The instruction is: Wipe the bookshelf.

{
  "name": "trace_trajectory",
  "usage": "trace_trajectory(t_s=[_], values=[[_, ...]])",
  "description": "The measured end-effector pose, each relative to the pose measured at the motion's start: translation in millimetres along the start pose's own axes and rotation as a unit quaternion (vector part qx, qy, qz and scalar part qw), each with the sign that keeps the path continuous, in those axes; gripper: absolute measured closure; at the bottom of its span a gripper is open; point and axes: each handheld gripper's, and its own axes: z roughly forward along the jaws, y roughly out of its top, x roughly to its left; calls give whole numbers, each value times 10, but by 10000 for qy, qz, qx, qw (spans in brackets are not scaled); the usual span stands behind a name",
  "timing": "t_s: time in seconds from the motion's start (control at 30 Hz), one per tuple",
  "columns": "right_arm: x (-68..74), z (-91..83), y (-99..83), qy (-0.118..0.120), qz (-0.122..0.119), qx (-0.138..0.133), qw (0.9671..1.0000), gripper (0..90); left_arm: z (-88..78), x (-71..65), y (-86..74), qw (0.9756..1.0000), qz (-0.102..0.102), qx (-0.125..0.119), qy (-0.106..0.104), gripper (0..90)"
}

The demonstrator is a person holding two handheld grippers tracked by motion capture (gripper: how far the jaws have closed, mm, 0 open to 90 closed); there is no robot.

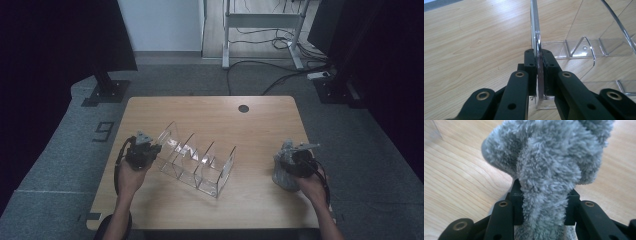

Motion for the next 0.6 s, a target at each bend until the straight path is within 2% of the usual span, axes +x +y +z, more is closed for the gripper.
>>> trace_trajectory(t_s=[0.1, 0.27, 0.4, 0.6], values=[[-23, 74, -54, -8, 54, 85, 9999, 604, 0, 1, 0, 10000, 2, 0, -3, 840], [-56, 72, -80, -10, 155, 82, 9998, 562, 0, 2, 1, 10000, 7, 0, -5, 840], [-55, 53, -89, 24, 201, 93, 9998, 438, 2, 8, 2, 10000, 15, -1, -22, 838], [-46, -43, -66, 20, 204, -64, 9998, 222, -1, 28, 11, 9999, -34, -58, -75, 810]])
